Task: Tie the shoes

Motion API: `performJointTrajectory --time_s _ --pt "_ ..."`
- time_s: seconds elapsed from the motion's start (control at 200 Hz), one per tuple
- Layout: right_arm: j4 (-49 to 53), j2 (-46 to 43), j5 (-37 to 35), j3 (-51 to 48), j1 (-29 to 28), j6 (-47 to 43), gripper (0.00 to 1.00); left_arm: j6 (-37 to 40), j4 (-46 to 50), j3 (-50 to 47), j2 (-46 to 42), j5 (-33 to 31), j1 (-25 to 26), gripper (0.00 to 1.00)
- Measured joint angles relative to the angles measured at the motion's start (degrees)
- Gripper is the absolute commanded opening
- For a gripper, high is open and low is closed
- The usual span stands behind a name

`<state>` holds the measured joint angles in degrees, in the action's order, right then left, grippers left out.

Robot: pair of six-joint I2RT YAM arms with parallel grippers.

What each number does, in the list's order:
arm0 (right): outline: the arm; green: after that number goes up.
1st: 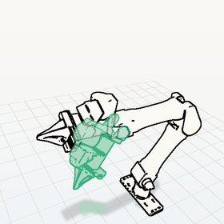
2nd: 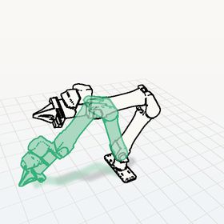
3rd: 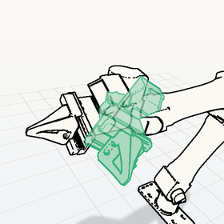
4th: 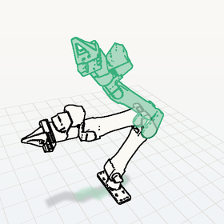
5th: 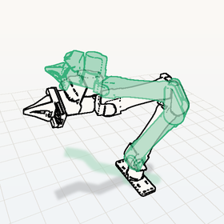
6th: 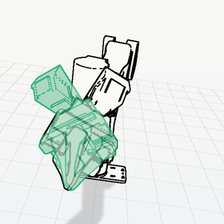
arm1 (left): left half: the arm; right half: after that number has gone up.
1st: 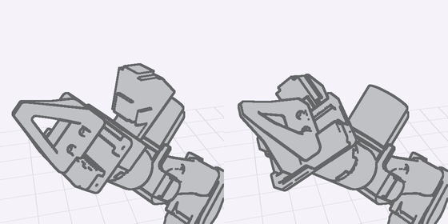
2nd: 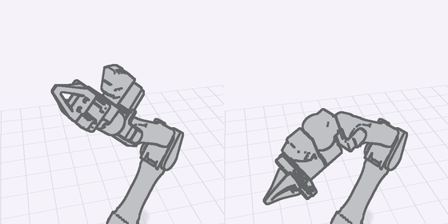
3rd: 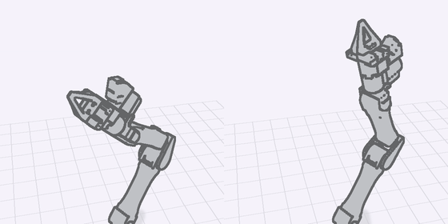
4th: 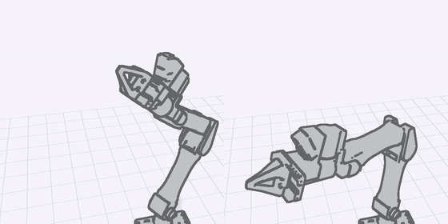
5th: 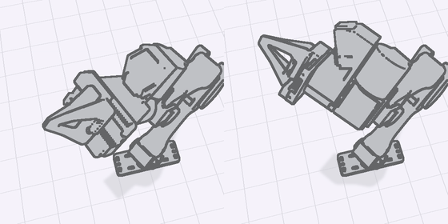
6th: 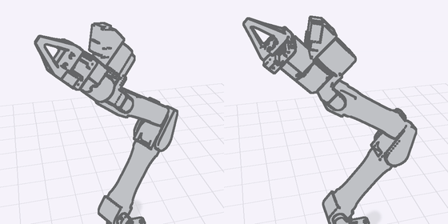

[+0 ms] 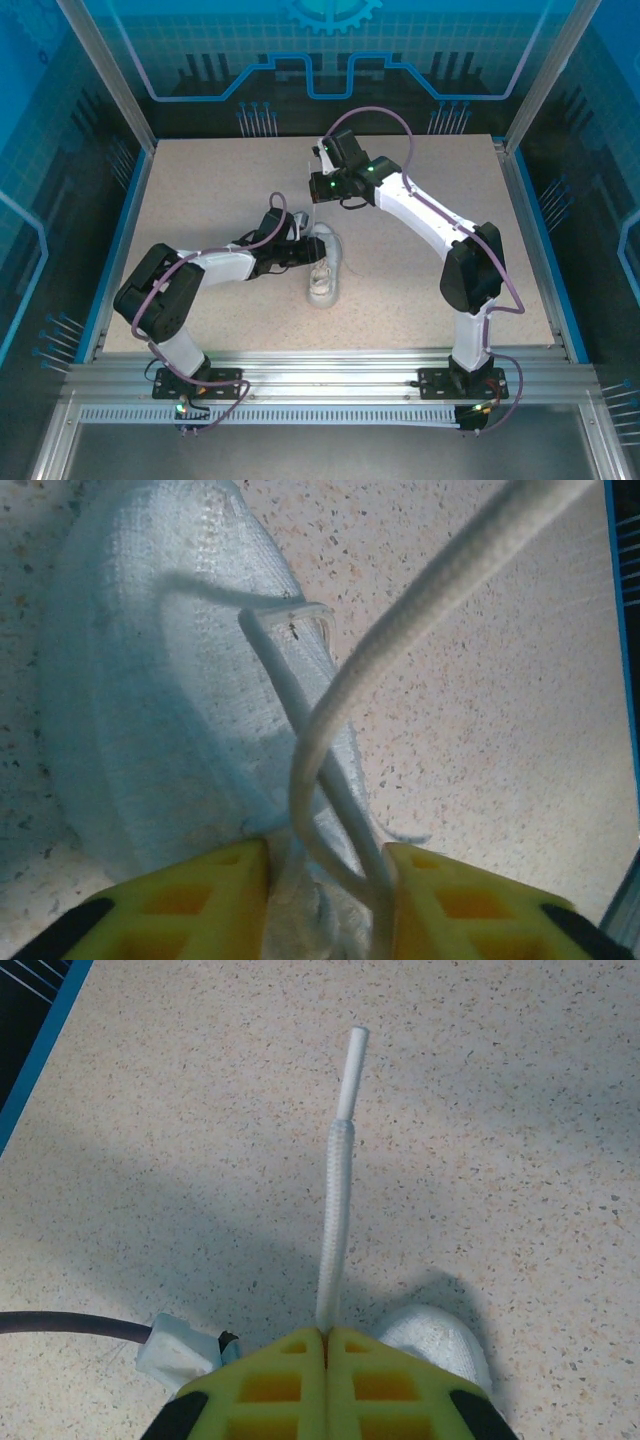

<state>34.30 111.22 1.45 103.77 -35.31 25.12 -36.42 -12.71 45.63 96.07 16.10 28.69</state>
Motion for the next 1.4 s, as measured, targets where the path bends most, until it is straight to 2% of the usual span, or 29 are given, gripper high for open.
performJointTrajectory --time_s 0.06,0.145,0.235,0.35,0.54,0.72,0.816,0.886,0.971,1.076,1.196,1.401 --pt "0.0 0.0 0.0 0.1 0.0 -0.2 0.04 0.0 0.0 0.0 0.0 -0.3 0.0 0.18" --pt "0.1 0.0 0.1 0.0 0.0 -0.9 0.23 0.6 0.0 0.0 -0.1 -0.5 0.0 0.11" --pt "-0.1 -0.3 0.8 -0.1 0.0 -0.7 0.41 0.8 0.0 0.0 -0.5 -0.5 0.0 0.08" --pt "-1.3 -3.1 2.4 -2.6 0.0 -0.9 0.49 0.8 -0.3 0.0 -1.0 -0.2 0.0 0.07" --pt "-1.7 -10.8 5.9 -8.5 0.9 1.4 0.49 0.8 -2.4 -0.9 -1.2 1.6 -0.8 0.07" --pt "-1.6 -13.2 9.1 -16.5 1.7 5.4 0.39 0.8 -4.4 -2.5 -1.2 3.7 -2.3 0.1" --pt "-2.1 -12.1 11.7 -21.5 1.6 8.3 0.38 0.7 -5.5 -3.4 -1.2 4.9 -3.1 0.11" --pt "-2.4 -10.4 13.2 -23.5 1.6 9.9 0.37 0.7 -5.9 -3.8 -1.2 5.6 -3.5 0.14" --pt "-2.5 -8.8 14.3 -24.1 1.3 11.1 0.37 0.7 -6.6 -4.0 -1.2 6.5 -3.7 0.25" --pt "-3.1 -8.4 14.9 -24.6 0.7 12.0 0.31 0.4 -7.8 -4.1 -1.2 7.6 -3.9 0.34" --pt "-4.3 -8.4 15.3 -25.7 0.4 12.7 0.28 0.3 -8.2 -4.6 -1.3 8.4 -4.5 0.37" --pt "-4.3 -8.3 15.1 -26.6 0.2 12.9 0.31 0.3 -8.1 -4.7 -3.9 9.6 -6.8 0.38"
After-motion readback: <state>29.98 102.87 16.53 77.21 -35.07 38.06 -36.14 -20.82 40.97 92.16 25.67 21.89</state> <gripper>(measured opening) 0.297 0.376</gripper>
